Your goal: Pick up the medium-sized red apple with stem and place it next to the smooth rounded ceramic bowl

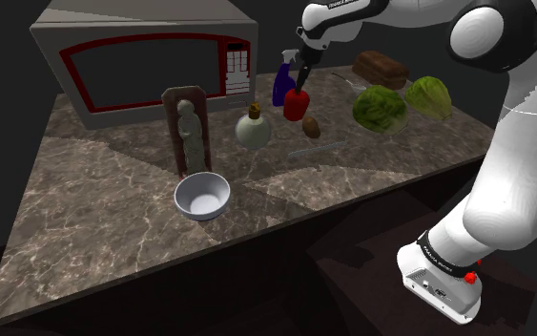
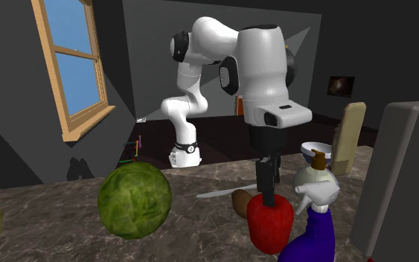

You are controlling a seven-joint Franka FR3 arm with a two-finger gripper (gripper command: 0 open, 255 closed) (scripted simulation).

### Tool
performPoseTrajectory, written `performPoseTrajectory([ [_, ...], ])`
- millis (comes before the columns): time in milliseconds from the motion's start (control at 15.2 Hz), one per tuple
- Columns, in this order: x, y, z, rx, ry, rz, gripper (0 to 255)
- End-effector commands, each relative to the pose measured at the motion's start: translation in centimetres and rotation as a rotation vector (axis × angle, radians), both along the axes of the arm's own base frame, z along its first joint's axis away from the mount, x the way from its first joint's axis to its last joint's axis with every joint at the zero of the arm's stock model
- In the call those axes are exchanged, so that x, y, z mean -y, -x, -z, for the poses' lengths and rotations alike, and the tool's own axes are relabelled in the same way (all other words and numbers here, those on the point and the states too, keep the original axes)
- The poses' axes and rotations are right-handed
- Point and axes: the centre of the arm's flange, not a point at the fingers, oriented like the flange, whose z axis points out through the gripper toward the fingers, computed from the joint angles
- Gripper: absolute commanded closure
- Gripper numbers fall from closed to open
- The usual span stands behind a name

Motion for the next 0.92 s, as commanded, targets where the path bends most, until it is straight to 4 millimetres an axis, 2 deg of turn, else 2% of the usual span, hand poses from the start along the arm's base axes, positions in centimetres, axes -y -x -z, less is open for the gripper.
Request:
performPoseTrajectory([
  [0,-0.02,-0.04,0.07,0.0,0.0,0.0,0],
  [264,-0.02,-0.04,0.07,0.0,0.0,0.0,0],
  [330,-0.02,-0.04,0.07,0.0,0.0,0.0,255],
  [858,-0.02,-0.04,0.07,0.0,0.0,0.0,255],
])
